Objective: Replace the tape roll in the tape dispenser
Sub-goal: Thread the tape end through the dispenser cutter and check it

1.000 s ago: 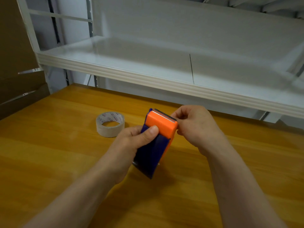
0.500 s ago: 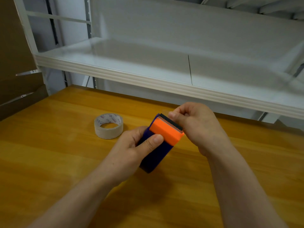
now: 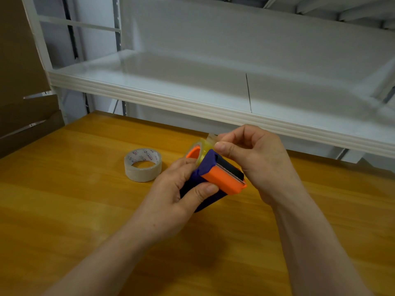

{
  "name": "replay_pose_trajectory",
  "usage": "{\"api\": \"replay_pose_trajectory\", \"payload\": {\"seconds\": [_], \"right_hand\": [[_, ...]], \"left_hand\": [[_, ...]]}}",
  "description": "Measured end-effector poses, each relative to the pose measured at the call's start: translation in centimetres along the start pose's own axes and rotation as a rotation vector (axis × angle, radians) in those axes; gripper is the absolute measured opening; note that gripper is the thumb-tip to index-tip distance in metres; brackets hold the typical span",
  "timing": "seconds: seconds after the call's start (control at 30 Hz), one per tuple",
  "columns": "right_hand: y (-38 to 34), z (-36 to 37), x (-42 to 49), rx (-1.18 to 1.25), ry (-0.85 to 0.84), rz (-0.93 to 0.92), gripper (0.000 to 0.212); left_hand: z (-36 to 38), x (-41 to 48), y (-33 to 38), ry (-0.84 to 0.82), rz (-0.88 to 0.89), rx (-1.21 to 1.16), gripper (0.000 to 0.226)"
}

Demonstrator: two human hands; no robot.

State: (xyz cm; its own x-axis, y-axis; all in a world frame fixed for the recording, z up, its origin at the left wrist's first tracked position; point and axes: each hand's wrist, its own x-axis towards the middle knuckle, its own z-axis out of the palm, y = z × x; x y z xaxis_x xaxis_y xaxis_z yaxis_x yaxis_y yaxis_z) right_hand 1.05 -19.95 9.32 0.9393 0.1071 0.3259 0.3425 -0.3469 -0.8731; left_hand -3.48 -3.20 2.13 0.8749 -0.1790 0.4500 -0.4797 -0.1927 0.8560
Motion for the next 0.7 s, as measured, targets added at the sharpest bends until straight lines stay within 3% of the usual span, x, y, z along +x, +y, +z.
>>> {"api": "replay_pose_trajectory", "payload": {"seconds": [0.47, 0.7], "right_hand": [[-0.6, 0.9, -0.1, -0.018, 0.103, 0.049, 0.016], [-1.2, 0.9, -0.3, -0.084, 0.115, -0.033, 0.01]], "left_hand": [[0.1, 0.0, 0.0, 0.05, -0.031, -0.12, 0.035], [-0.2, 0.1, 0.1, 0.055, -0.013, -0.118, 0.031]]}}
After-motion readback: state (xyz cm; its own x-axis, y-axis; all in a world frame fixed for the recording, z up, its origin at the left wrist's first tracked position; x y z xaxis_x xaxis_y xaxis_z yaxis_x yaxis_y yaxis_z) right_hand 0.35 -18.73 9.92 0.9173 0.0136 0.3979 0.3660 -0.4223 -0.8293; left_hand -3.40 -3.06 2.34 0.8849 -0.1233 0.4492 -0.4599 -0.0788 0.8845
